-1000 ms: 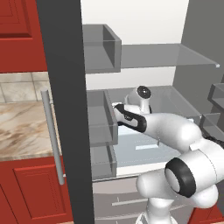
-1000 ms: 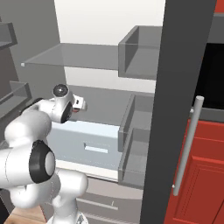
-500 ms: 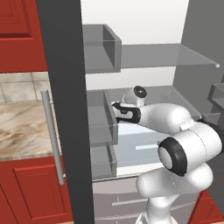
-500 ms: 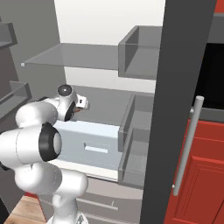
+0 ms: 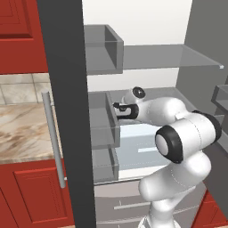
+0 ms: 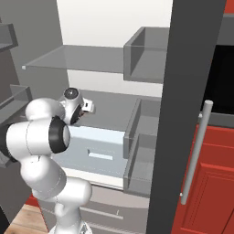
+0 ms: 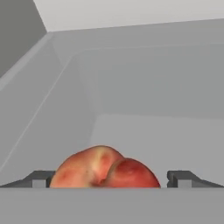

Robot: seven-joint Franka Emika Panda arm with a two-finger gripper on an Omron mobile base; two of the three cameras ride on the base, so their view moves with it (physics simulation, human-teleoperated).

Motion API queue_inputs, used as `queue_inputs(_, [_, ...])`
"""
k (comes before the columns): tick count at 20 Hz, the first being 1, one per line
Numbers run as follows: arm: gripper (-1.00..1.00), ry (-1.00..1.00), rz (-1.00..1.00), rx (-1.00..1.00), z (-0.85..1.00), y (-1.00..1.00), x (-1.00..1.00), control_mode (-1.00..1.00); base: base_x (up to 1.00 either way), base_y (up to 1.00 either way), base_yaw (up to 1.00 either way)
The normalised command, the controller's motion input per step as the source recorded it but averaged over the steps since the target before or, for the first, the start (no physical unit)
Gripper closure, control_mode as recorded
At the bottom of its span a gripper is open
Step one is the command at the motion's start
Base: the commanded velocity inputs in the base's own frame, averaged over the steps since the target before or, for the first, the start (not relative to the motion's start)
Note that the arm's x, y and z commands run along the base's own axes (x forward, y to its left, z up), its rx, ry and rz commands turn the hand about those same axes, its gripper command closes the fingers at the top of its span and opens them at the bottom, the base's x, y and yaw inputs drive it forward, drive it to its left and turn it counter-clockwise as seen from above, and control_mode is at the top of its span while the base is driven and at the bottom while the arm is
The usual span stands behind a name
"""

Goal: Retrieve the kiwi and peach from the fridge and place them into the bowl on the dining table.

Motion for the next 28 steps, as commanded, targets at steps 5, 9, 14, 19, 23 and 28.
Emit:
queue_inputs(5, [-1.00, 0.08, 0.00, 0.00, -0.36, 0.01, 0.07, -1.00, 0.00, 0.00, 0.00])
queue_inputs(9, [-1.00, 0.09, -0.01, -0.02, -0.53, 0.00, -0.15, -1.00, 0.00, 0.00, 0.00])
queue_inputs(14, [-1.00, 0.09, -0.02, -0.01, -0.59, 0.00, -0.30, -1.00, 0.00, 0.00, 0.00])
queue_inputs(19, [-1.00, 0.08, -0.02, -0.01, -0.61, 0.00, -0.31, -1.00, 0.00, 0.00, 0.00])
queue_inputs(23, [1.00, 0.06, -0.01, -0.01, -0.58, 0.00, -0.15, -1.00, 0.00, 0.00, 0.00])
queue_inputs(28, [1.00, 0.00, 0.00, 0.00, -0.21, 0.00, 0.02, -1.00, 0.00, 0.00, 0.00])
